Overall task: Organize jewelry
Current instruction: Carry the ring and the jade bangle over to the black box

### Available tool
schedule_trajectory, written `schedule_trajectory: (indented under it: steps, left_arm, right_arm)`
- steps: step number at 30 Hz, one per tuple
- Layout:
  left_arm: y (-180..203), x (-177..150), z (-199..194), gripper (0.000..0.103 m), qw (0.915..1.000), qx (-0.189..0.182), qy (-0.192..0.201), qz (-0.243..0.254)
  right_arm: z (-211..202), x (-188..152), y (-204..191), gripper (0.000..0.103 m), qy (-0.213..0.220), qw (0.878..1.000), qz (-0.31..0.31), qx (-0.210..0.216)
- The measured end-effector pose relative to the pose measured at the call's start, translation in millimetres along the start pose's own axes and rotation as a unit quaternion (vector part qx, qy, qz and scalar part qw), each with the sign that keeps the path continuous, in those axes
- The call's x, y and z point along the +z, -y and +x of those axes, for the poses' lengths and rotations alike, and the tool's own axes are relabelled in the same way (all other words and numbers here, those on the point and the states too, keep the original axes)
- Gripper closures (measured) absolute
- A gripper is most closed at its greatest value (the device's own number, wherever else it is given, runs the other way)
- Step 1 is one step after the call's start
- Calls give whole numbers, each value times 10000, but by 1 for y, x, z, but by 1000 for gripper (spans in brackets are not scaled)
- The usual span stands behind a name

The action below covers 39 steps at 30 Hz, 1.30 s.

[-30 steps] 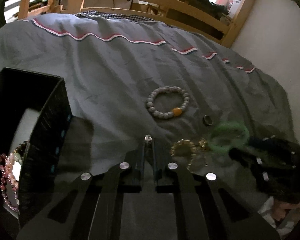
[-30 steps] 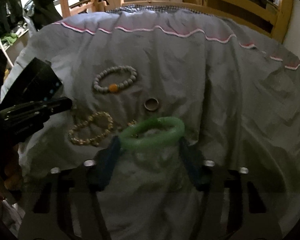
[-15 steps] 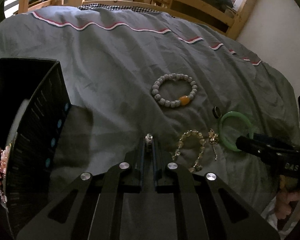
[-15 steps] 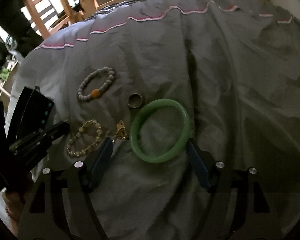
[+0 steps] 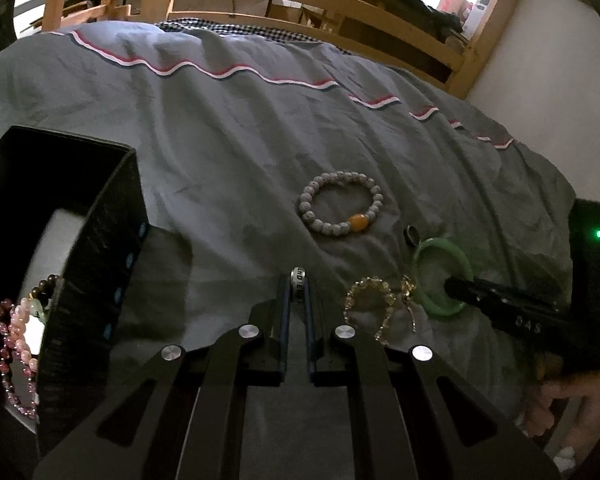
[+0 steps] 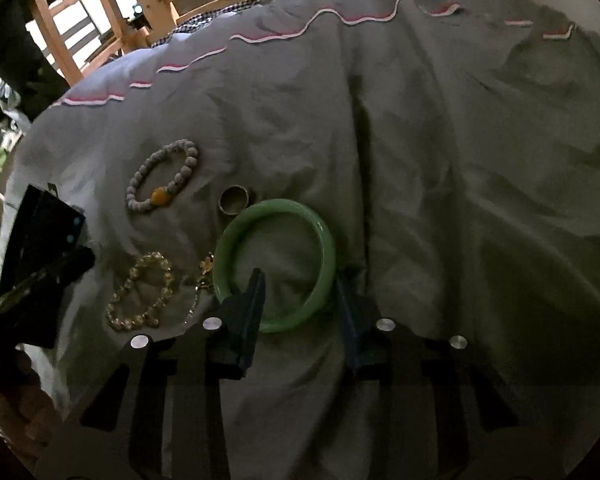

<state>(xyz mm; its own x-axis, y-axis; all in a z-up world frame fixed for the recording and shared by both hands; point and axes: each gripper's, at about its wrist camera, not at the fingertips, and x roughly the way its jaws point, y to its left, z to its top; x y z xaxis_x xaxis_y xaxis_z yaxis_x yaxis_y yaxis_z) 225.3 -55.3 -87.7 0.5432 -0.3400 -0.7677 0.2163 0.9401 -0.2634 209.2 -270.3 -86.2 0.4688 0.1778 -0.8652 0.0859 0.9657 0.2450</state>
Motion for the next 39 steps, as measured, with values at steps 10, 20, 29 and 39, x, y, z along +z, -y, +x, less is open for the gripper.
schedule_trajectory:
  steps: [10,20,29,39]
  left_arm:
    - [2,0,2,97,10000,74,-37,46]
    - [8,6,-24,97,9997,138,200,59]
    - [13,12,-43,96,9982,520,272,139]
    - [7,21,-71,96,9956,817,447,99]
  right_arm:
    - [-26,8,-12,93,946,9950,-305,-20]
    - [-55,9,-30,93,1479,9873,-582,-62]
    - [-68,4,-50,93,1502,9847,-867,-195]
    - [-82,5,-89,93,1589,9793,-1232,-235]
